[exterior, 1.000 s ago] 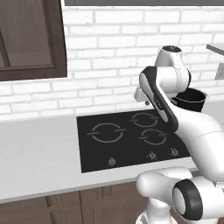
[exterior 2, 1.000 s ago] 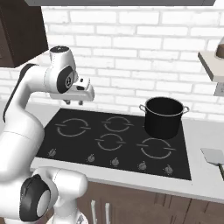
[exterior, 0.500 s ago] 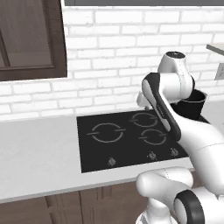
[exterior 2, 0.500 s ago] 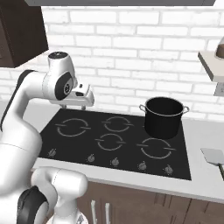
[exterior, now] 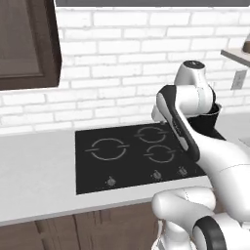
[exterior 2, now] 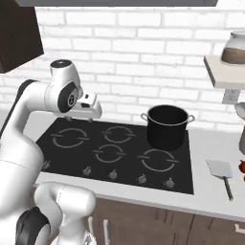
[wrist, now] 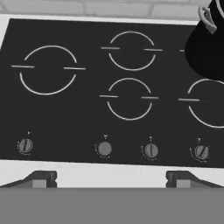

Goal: Put the lemon and bell pepper in the pot. Retrieve the spatula and lightly stir the vegetables in the pot.

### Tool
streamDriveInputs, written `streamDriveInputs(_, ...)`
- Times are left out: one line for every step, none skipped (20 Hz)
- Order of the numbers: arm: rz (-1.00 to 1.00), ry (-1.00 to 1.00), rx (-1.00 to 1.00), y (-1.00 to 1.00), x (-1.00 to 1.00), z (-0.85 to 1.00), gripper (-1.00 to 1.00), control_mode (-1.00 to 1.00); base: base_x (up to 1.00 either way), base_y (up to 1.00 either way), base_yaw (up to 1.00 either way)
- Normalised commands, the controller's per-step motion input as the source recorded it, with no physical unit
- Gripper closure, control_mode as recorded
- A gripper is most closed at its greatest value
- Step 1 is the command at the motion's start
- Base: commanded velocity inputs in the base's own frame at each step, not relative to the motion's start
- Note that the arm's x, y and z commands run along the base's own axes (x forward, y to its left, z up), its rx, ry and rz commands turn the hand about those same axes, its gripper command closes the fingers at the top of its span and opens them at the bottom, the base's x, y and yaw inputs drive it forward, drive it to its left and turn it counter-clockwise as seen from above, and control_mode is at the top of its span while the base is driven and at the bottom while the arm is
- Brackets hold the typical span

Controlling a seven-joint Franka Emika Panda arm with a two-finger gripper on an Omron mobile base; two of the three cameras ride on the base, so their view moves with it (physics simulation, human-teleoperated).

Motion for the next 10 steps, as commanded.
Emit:
streamDriveInputs(0.00,0.00,0.00,0.00,0.00,0.00,-1.00,1.00,-0.23,-1.00,0.00)
streamDriveInputs(0.00,0.00,0.00,0.00,0.00,0.00,-1.00,1.00,-0.19,-1.00,0.00)
streamDriveInputs(0.00,0.00,0.00,0.00,0.00,0.00,-1.00,1.00,-0.15,-1.00,0.00)
streamDriveInputs(0.00,0.00,0.00,0.00,0.00,0.00,-1.00,1.00,-0.11,-0.99,0.00)
streamDriveInputs(0.00,0.00,0.00,0.00,0.00,0.00,-1.00,1.00,-0.12,-1.00,0.00)
streamDriveInputs(0.00,0.00,0.00,0.00,0.00,0.00,-1.00,1.00,-0.19,-0.99,0.00)
streamDriveInputs(0.00,0.00,0.00,0.00,0.00,0.00,-1.00,1.00,-0.20,-0.99,0.00)
streamDriveInputs(0.00,0.00,0.00,0.00,0.00,0.00,-1.00,1.00,-0.21,-1.00,0.00)
streamDriveInputs(0.00,0.00,0.00,0.00,0.00,0.00,-1.00,1.00,-0.14,-0.96,0.00)
streamDriveInputs(0.00,0.00,0.00,0.00,0.00,0.00,-1.00,1.00,0.00,-0.85,0.00)
